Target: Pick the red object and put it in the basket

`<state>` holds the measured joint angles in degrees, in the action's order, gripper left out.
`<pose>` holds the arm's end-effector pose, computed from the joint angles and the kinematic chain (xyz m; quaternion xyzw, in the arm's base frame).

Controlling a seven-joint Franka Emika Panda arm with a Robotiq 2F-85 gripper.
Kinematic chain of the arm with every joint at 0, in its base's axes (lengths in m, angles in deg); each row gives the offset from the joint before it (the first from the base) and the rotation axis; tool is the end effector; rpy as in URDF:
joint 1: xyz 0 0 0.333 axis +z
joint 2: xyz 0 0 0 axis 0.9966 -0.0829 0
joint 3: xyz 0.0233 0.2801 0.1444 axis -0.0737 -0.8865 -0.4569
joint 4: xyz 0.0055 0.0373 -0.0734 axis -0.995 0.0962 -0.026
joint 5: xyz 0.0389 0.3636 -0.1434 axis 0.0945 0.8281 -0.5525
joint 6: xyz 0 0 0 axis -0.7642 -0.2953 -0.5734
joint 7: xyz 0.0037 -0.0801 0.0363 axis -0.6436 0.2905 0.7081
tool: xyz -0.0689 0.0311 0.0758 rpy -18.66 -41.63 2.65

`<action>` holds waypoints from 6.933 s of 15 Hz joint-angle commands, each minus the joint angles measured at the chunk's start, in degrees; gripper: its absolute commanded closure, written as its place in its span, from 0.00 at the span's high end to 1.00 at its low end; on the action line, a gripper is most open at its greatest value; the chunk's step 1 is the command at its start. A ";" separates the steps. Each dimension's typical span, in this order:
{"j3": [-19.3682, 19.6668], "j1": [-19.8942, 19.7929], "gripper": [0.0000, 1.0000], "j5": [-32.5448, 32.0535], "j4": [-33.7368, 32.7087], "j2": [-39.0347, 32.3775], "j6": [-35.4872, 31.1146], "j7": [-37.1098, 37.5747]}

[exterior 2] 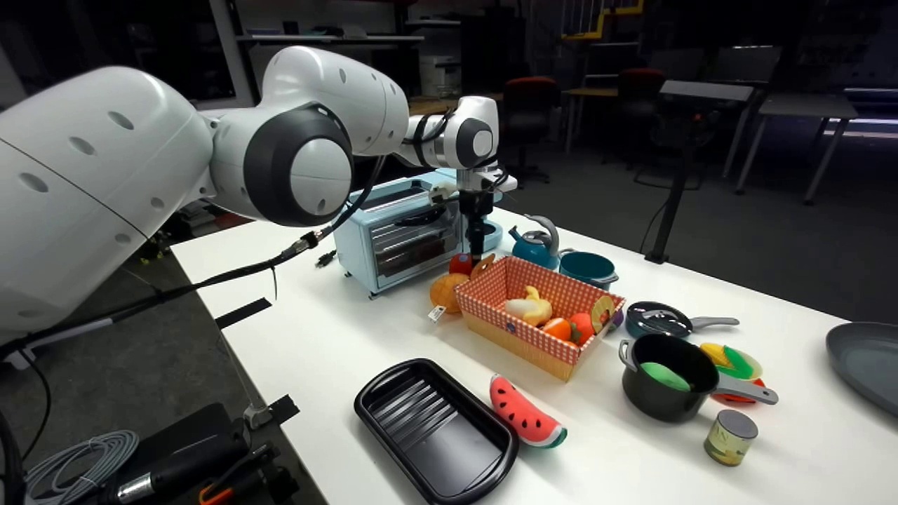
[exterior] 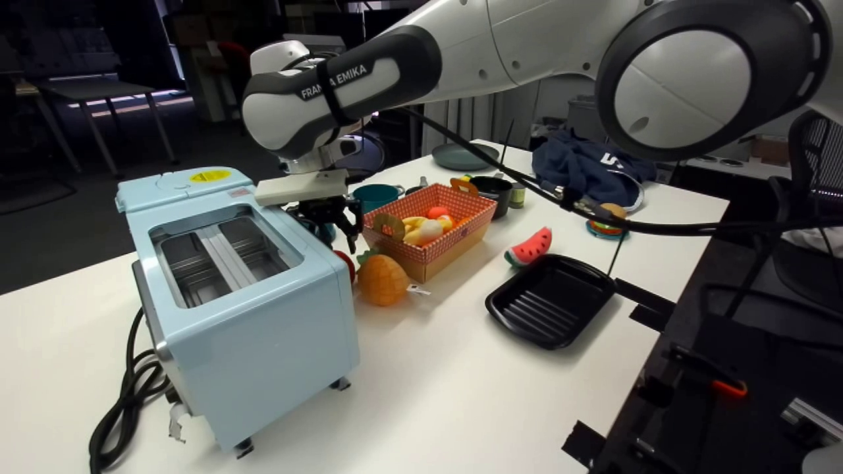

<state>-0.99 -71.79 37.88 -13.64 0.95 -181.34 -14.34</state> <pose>0.7660 0.1721 0.2478 0.9202 -0.3867 -0.0160 0.0579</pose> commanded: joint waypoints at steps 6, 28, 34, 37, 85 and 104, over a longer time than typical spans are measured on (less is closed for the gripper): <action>-1.28 -2.20 0.01 2.85 -4.68 -1.23 1.97 1.62; -5.67 -11.50 1.00 19.66 -6.49 -2.36 7.19 4.58; -8.84 -12.20 1.00 22.82 -6.85 -4.97 7.90 2.18; -9.04 -11.83 1.00 21.70 -6.89 -5.69 8.49 2.67; 2.59 -8.62 0.04 -0.18 -5.49 5.49 13.17 -10.62; 2.31 -4.81 1.00 -2.35 0.64 9.35 4.93 -18.47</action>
<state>1.21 -77.59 37.05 -14.85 7.70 -173.59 -30.61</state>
